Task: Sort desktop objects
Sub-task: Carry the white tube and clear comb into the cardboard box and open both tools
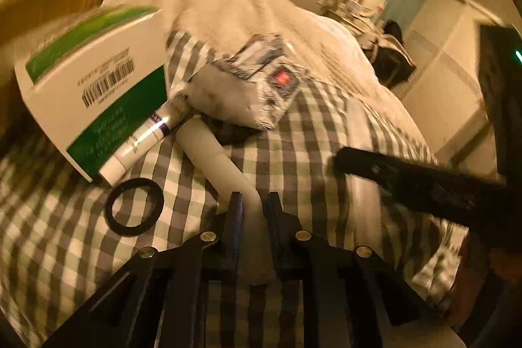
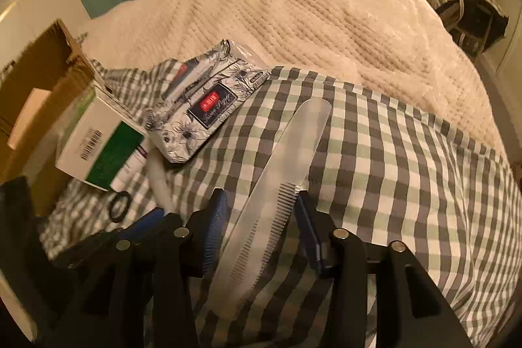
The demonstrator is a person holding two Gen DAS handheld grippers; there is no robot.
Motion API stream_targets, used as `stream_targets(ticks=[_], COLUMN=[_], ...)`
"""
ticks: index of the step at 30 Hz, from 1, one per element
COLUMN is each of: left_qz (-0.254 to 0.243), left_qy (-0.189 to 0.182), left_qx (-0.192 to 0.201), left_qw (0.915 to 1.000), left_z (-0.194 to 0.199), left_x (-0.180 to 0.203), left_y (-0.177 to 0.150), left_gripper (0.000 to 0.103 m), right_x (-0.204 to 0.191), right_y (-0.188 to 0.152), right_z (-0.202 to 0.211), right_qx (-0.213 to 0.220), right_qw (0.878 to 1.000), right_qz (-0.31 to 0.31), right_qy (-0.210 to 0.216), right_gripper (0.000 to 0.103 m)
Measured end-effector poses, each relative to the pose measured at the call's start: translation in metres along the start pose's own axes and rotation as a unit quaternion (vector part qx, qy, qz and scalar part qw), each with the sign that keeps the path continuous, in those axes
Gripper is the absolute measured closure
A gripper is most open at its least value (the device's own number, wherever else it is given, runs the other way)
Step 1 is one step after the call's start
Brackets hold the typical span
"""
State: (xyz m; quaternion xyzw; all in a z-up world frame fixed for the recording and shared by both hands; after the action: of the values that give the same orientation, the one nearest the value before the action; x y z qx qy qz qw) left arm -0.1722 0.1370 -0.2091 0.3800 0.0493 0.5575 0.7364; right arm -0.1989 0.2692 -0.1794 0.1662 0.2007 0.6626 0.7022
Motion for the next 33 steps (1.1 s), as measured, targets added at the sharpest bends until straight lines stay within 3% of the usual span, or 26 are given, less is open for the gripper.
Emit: stream_targets(ticks=[4,6,9,21,29,33], left_qz=[0.018,0.021,0.012,0.029,0.050,0.054], left_qy=[-0.012,-0.016,-0.018,-0.045,-0.082,-0.092], left_qx=[0.009,0.014,0.015,0.041,0.087,0.124], left_qw=[0.9997,0.9996,0.9997,0.9977,0.9915,0.9865], left_z=[0.014,0.023,0.034,0.077,0.114,0.155], left_x=[-0.007,-0.009,-0.005,0.002,0.006,0.000], left_y=[-0.001,-0.003,-0.008,-0.005,0.023,0.056], left_gripper=[0.090,0.091,0.091,0.096,0.096,0.096], right_x=[0.001,0.000,0.001,-0.012,-0.034,-0.062], right_y=[0.000,0.001,0.000,-0.007,-0.001,0.013], right_z=[0.008,0.018,0.026,0.056,0.090,0.118], right_qx=[0.010,0.018,0.016,0.012,0.034,0.051], right_qw=[1.000,1.000,1.000,0.984,0.980,0.978], right_qz=[0.008,0.011,0.000,-0.090,-0.072,-0.044], right_qy=[-0.009,0.001,0.016,0.156,0.183,0.197], right_gripper=[0.079,0.098,0.101,0.101,0.101,0.101])
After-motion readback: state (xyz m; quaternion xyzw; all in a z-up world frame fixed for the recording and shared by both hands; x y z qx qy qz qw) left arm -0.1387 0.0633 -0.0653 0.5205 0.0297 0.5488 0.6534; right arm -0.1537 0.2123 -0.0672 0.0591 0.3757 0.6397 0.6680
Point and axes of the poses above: each gripper's, at about its wrist camera, not at the fingertips, and z roughly against the way its jaws point, x to its right, y to its top, the point moved 9 cm from there along -z, roughly the way its jaws point, and after that the axes turned 3 degrees about -y, right-handed, at the moved point
